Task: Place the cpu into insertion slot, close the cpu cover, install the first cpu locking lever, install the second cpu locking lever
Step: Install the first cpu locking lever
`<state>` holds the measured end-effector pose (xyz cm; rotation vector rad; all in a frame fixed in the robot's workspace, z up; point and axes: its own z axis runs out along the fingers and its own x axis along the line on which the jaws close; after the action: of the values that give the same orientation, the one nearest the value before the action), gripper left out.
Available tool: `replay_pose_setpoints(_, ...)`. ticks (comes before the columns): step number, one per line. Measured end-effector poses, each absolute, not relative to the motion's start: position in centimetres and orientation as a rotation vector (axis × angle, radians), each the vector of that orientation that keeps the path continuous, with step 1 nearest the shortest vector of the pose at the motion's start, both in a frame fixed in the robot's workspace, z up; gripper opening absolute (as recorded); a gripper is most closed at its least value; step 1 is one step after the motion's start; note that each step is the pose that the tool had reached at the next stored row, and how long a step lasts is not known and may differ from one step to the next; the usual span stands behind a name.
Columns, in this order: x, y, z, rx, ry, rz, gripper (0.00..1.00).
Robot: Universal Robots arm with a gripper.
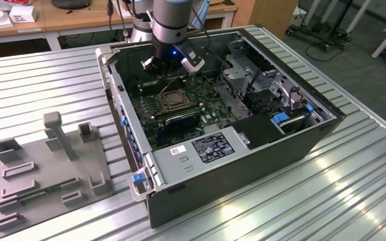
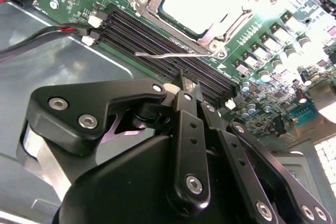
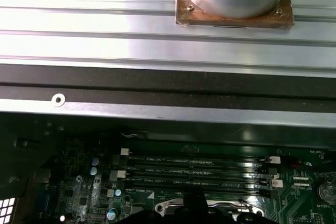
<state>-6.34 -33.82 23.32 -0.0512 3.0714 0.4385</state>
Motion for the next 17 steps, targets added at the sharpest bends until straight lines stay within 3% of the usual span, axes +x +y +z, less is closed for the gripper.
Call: replay_pose_setpoints(17, -6.07, -33.63, 22.95, -0.051, 3.072, 0.437, 0.11)
